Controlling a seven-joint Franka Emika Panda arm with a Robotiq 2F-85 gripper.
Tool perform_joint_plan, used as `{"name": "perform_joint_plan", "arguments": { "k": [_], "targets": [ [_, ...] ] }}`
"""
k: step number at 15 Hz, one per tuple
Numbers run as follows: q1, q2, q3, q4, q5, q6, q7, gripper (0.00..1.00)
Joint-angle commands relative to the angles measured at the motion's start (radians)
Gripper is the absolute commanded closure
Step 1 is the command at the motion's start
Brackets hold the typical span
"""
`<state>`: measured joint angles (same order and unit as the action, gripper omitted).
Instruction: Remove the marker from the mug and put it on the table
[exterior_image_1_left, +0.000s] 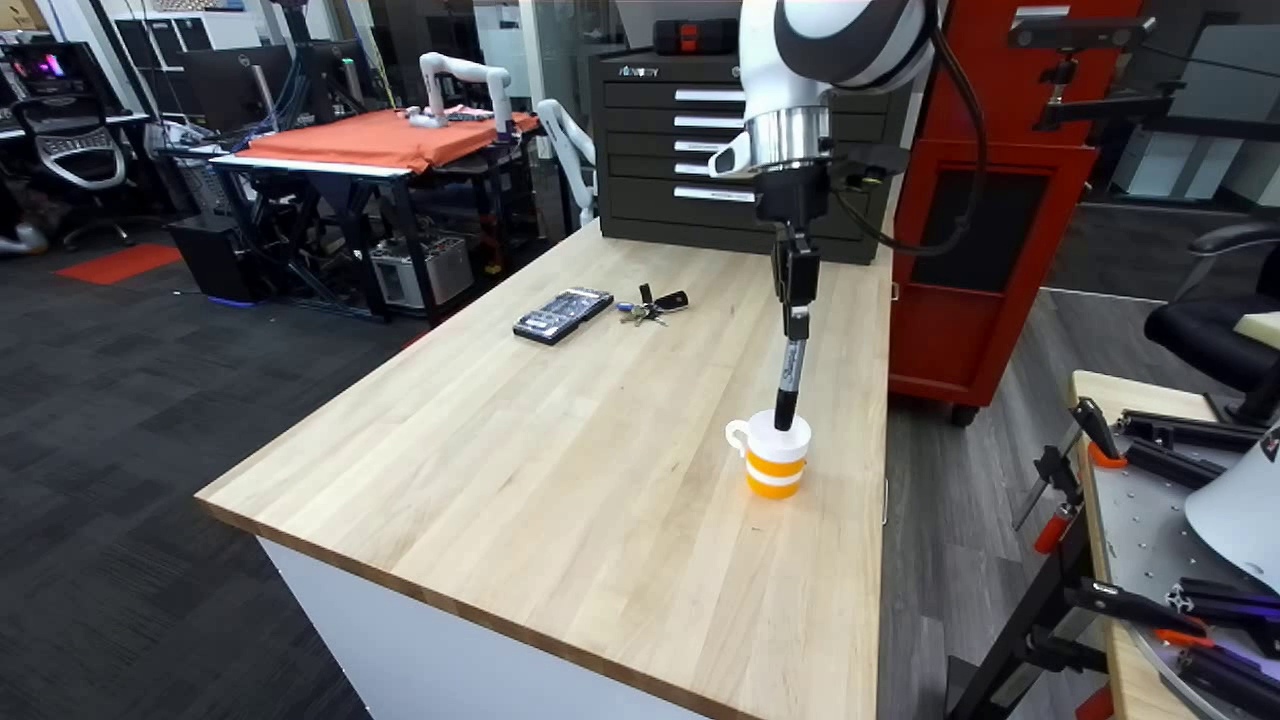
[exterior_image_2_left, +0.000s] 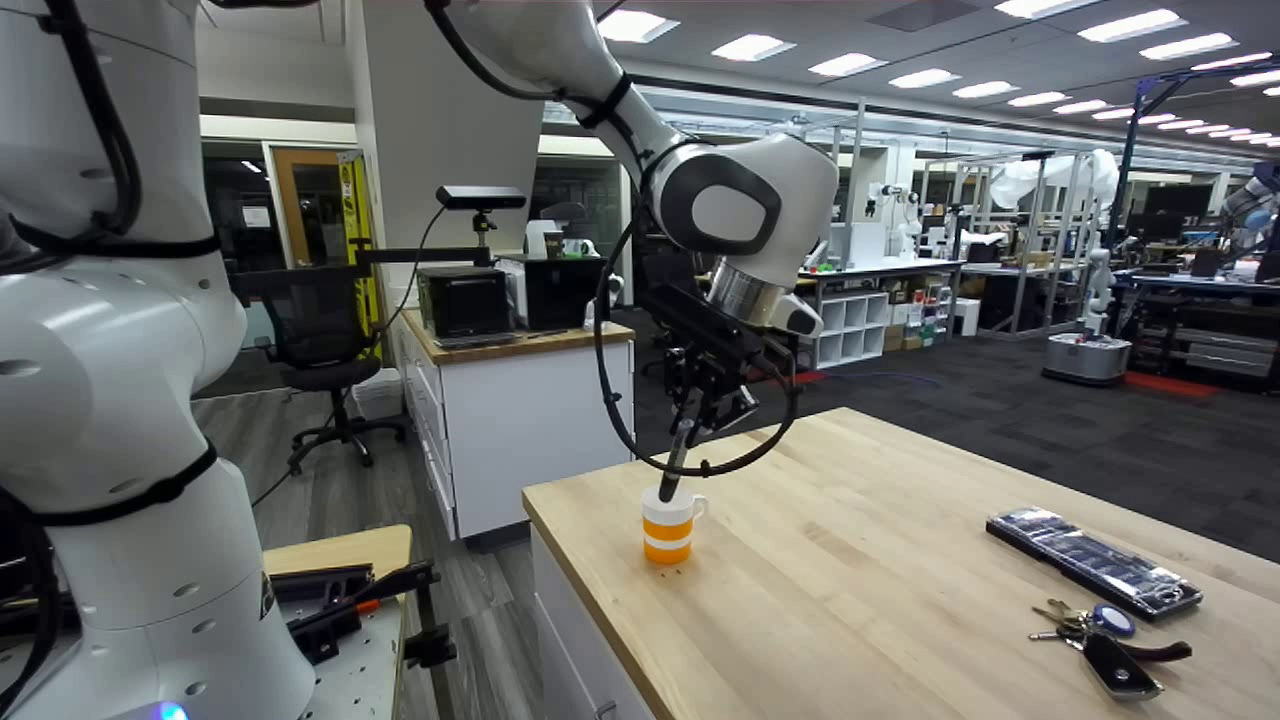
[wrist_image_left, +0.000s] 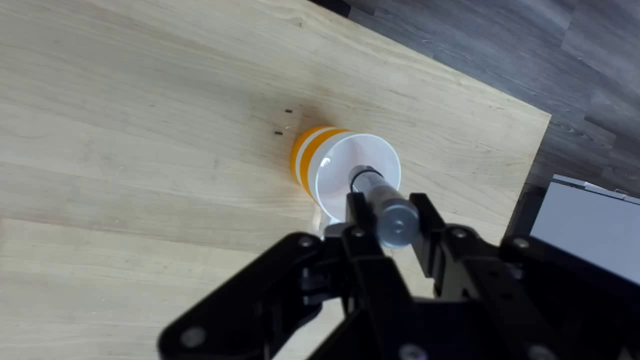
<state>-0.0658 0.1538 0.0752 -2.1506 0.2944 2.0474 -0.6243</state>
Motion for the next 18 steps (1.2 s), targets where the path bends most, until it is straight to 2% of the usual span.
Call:
{"name": "perform_joint_plan", "arguments": {
  "k": [1,5,9,13,18],
  "targets": [
    [0.003,-0.056,-0.035,0.035,-0.067,-0.039,0.046,0.94],
    [-0.005,-0.070,-0.074,0.090,-0.131,-0.012,0.067,0.94],
    [-0.016,-0.034,-0.105,0.102,-0.143,0.060,0.057,0.94],
    [-0.028,0.023,-0.111,0.082,-0.116,0.195,0.042,0.94],
    [-0.052,0.110,-0.087,0.064,-0.064,0.400,0.017,0.94]
  ]
}}
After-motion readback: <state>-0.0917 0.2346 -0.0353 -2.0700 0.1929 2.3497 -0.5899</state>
